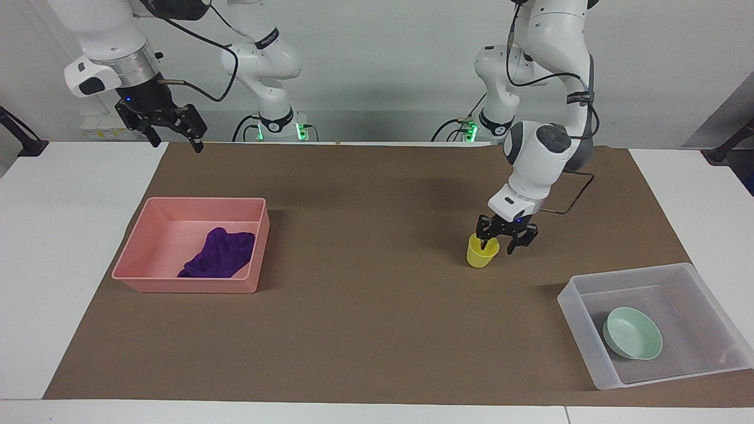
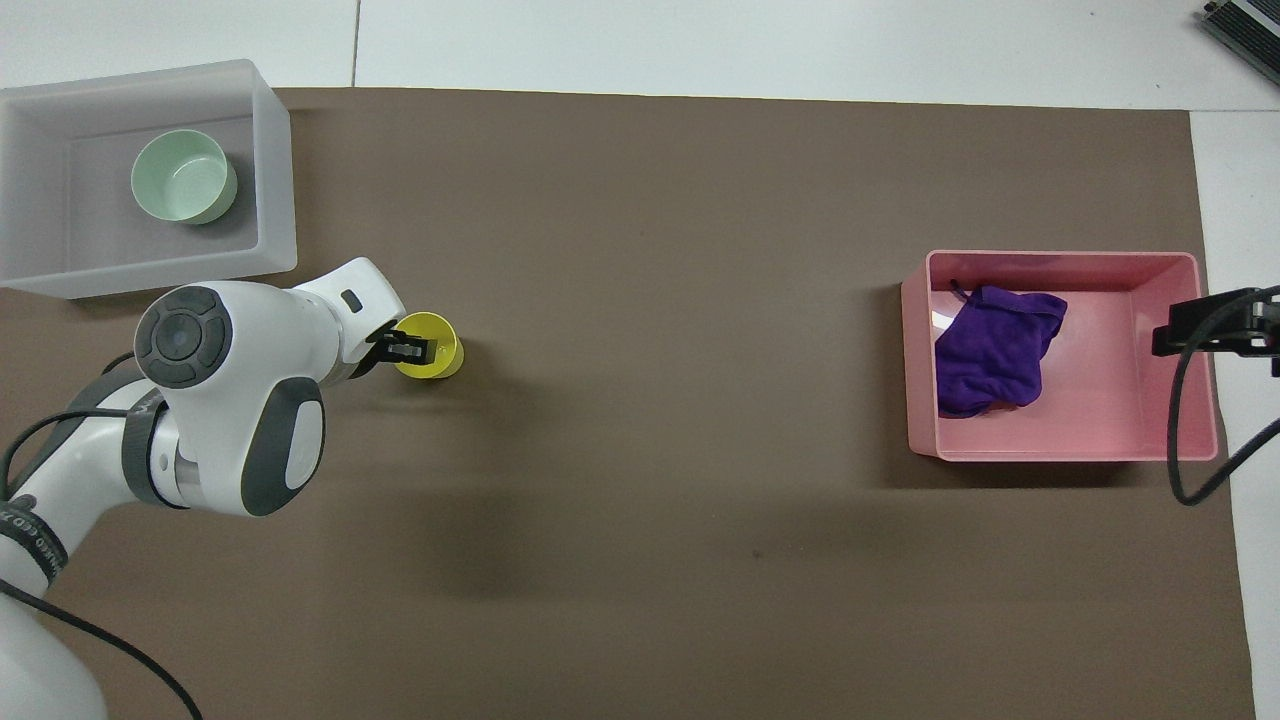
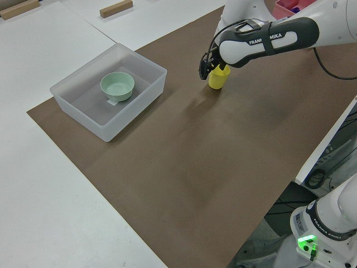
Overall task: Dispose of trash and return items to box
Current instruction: 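Release the cloth and withdraw the right gripper while the left gripper grasps the cup, then lift the yellow cup with the left gripper toward the clear bin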
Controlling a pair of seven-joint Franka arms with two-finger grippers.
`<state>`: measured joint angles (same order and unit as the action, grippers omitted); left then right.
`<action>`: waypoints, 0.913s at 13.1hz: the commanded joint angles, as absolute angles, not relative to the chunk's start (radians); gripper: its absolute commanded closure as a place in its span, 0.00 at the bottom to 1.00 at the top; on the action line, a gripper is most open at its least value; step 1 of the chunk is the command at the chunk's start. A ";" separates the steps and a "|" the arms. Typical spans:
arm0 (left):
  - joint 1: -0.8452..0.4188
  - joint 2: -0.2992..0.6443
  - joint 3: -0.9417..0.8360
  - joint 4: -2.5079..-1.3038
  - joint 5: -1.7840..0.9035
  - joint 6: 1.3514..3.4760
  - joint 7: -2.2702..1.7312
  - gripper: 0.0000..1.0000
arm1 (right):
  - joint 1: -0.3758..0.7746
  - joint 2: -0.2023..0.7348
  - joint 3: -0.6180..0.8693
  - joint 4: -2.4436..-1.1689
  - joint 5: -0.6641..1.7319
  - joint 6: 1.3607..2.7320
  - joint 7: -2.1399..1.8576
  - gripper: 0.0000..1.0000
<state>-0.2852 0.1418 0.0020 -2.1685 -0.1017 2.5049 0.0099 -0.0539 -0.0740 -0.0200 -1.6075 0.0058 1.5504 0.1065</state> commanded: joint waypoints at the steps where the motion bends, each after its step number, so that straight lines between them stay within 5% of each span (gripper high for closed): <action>1: -0.299 0.120 0.015 -2.195 -0.086 2.522 -0.037 1.00 | -0.051 -0.090 -0.014 -1.611 -0.015 1.536 0.092 0.00; 5: -0.276 0.091 0.018 -2.145 -0.086 2.458 -0.035 1.00 | -0.051 -0.100 -0.014 -1.631 -0.017 1.546 0.094 0.00; 12: -0.075 0.215 0.015 -1.754 -0.089 2.333 -0.028 1.00 | -0.051 -0.101 -0.014 -1.635 -0.015 1.546 0.092 0.00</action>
<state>-0.1200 0.1340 0.0250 -1.8776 -0.1004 2.3615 -0.0215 -0.0455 -0.0778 -0.0187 -1.6092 -0.0011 1.5501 0.1065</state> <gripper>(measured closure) 0.974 0.000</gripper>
